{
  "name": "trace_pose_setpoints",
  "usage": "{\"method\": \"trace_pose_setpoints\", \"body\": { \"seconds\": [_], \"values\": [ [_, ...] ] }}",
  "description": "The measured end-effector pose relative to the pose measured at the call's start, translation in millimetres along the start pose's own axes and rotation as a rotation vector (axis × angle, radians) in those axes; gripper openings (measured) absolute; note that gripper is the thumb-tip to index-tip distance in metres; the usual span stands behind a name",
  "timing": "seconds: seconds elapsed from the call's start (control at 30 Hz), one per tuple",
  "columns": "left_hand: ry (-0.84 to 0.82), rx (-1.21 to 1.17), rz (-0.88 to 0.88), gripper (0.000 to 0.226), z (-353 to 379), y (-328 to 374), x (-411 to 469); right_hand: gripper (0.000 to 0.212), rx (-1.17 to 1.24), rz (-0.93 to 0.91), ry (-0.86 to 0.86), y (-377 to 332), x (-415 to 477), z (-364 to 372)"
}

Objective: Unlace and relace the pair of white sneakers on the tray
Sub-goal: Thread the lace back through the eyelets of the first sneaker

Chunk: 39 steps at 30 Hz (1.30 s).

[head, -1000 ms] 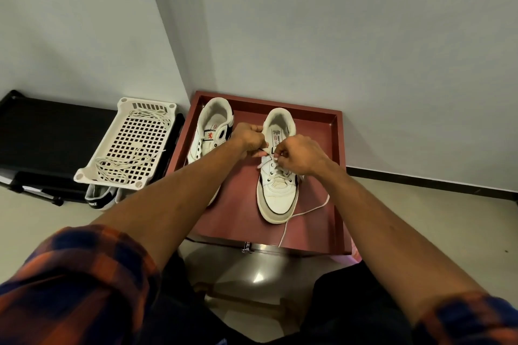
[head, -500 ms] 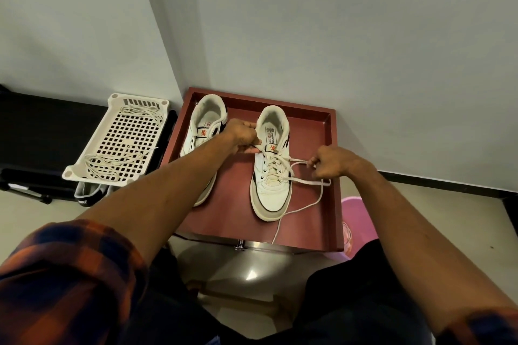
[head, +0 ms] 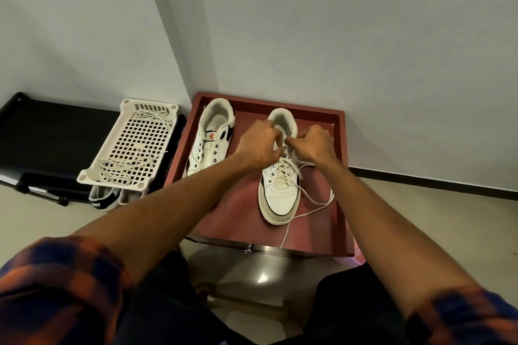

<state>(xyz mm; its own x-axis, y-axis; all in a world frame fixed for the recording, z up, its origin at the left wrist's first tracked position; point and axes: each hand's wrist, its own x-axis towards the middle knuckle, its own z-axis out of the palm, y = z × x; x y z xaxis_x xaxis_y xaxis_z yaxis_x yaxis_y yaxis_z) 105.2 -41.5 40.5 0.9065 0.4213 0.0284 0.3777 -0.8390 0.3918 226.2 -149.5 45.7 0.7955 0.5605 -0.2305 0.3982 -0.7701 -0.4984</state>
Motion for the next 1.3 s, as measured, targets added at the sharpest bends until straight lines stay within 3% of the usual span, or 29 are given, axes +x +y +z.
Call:
{"method": "trace_pose_setpoints", "body": {
  "seconds": [0.13,0.3,0.37,0.47,0.53,0.63,0.77,0.83,0.97,1.1,1.3],
  "values": [
    [-0.187,0.129,0.078,0.036,3,5,-6,0.029,0.102,0.076,-0.053,-7,7,0],
    [-0.199,0.241,0.118,0.037,5,19,-4,0.023,0.247,0.157,-0.083,-2,11,-2],
    [-0.147,0.165,0.097,0.028,10,19,-5,0.025,0.264,0.149,-0.069,-2,9,1],
    [-0.026,-0.071,0.02,0.012,20,16,-5,0.026,0.307,0.157,-0.06,3,7,3],
    [-0.031,-0.291,-0.089,0.001,20,14,-5,0.023,0.35,0.184,-0.083,8,10,0],
    [-0.12,-0.786,-0.305,0.016,7,13,-7,0.017,0.462,0.219,-0.169,12,14,0],
    [0.05,-1.257,-0.601,0.036,-25,7,-6,0.018,0.485,0.215,-0.184,11,10,-2],
    [0.123,-1.272,-0.658,0.04,-40,-4,-2,0.017,0.488,0.21,-0.173,10,6,-3],
    [0.227,-1.253,-0.697,0.022,-67,-20,4,0.016,0.485,0.217,-0.143,9,3,-3],
    [0.33,-1.011,-0.699,0.019,-68,-38,2,0.018,0.496,0.178,-0.111,10,-2,1],
    [0.449,-0.946,-0.727,0.012,-63,-48,9,0.04,0.404,0.127,-0.169,17,-7,4]
  ]
}}
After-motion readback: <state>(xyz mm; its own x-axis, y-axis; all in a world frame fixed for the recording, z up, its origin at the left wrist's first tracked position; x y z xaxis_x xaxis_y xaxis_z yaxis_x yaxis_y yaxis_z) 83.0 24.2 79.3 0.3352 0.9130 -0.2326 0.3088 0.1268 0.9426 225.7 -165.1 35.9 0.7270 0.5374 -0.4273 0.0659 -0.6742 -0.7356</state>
